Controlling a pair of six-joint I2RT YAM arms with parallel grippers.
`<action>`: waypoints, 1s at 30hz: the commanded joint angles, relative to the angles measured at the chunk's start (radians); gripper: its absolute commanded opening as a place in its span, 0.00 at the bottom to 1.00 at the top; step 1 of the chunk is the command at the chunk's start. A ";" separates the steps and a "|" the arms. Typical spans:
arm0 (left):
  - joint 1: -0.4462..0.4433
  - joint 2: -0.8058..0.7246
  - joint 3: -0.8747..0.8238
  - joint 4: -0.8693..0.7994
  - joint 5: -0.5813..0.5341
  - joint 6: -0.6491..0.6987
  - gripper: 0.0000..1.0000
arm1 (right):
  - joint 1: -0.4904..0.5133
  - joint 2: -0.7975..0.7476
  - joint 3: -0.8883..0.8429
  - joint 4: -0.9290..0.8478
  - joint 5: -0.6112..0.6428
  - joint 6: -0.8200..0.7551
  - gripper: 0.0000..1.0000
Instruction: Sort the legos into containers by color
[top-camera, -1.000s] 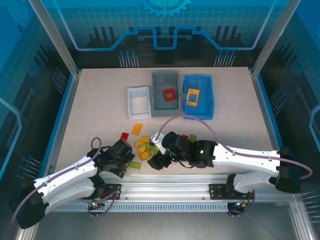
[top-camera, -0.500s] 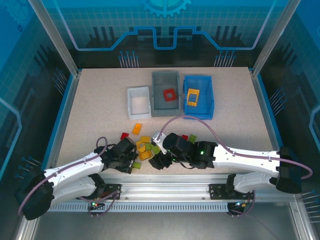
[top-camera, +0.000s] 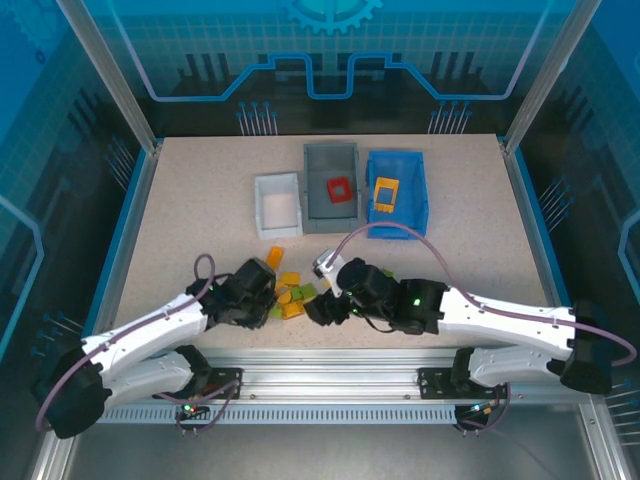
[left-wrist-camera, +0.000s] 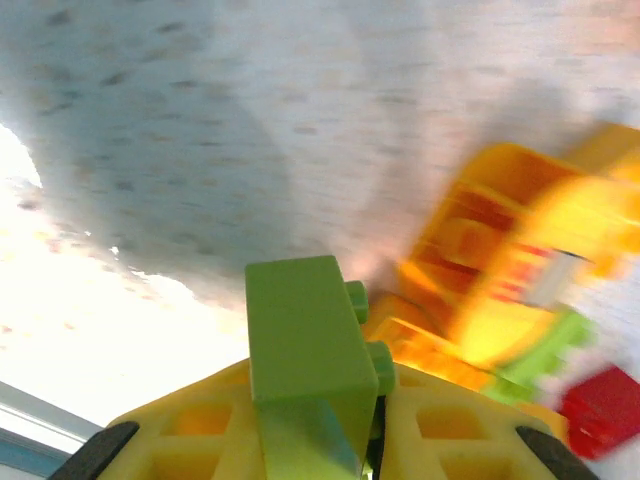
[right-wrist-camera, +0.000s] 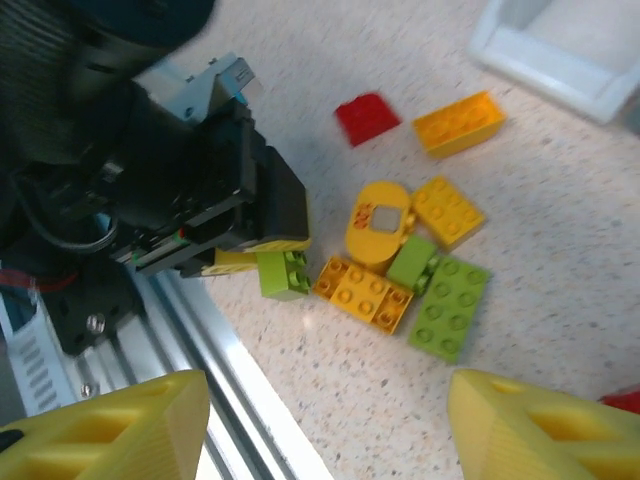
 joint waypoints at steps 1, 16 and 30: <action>0.092 0.040 0.164 -0.068 -0.048 0.304 0.13 | -0.046 -0.060 -0.020 0.104 0.096 0.048 0.66; 0.361 0.801 0.872 -0.014 0.018 0.960 0.17 | -0.215 0.055 0.063 0.248 0.096 0.084 0.67; 0.387 0.913 0.982 0.022 0.006 1.068 0.55 | -0.261 0.017 0.035 0.127 0.110 0.137 0.67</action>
